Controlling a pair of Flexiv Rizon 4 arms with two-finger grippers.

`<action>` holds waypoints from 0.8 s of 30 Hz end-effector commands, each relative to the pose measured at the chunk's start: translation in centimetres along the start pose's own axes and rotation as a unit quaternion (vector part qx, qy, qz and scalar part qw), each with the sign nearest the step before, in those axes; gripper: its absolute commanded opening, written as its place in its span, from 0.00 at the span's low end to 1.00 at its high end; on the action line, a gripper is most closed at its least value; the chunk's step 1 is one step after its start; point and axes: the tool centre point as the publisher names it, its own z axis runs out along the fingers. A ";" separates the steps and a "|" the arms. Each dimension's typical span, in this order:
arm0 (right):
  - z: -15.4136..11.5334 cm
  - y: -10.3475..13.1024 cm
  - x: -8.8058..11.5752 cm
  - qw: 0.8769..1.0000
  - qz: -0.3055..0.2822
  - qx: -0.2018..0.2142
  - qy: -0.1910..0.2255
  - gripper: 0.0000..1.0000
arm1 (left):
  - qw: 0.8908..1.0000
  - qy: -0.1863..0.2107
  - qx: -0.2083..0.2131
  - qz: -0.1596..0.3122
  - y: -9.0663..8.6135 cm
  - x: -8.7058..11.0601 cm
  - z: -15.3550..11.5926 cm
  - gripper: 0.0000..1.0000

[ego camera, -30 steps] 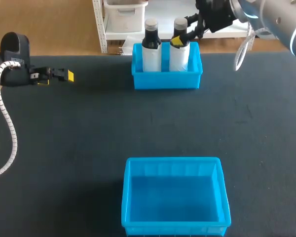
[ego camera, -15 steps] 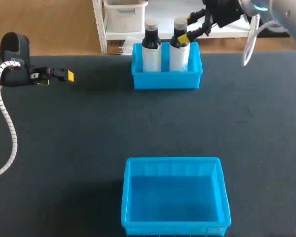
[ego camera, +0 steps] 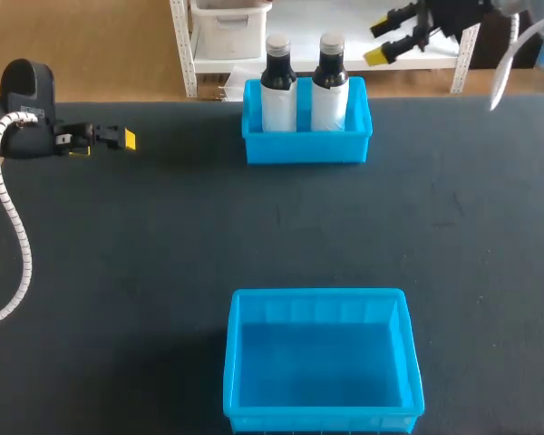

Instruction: Pick up the bottle, and place it in the far bin if it is heavy, or in the near bin if it is light.

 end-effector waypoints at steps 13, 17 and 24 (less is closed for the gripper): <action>-3.8 8.8 2.2 0.983 0.020 0.180 -0.008 1.00 | 1.000 0.000 0.000 0.000 0.0 0.0 0.0 1.00; -4.2 9.7 2.3 0.983 0.018 0.184 -0.003 1.00 | 1.000 0.000 0.000 0.000 0.0 0.0 0.0 1.00; -4.9 10.8 2.5 0.983 0.023 0.184 0.006 1.00 | 1.000 0.000 0.000 0.000 0.0 0.0 0.0 1.00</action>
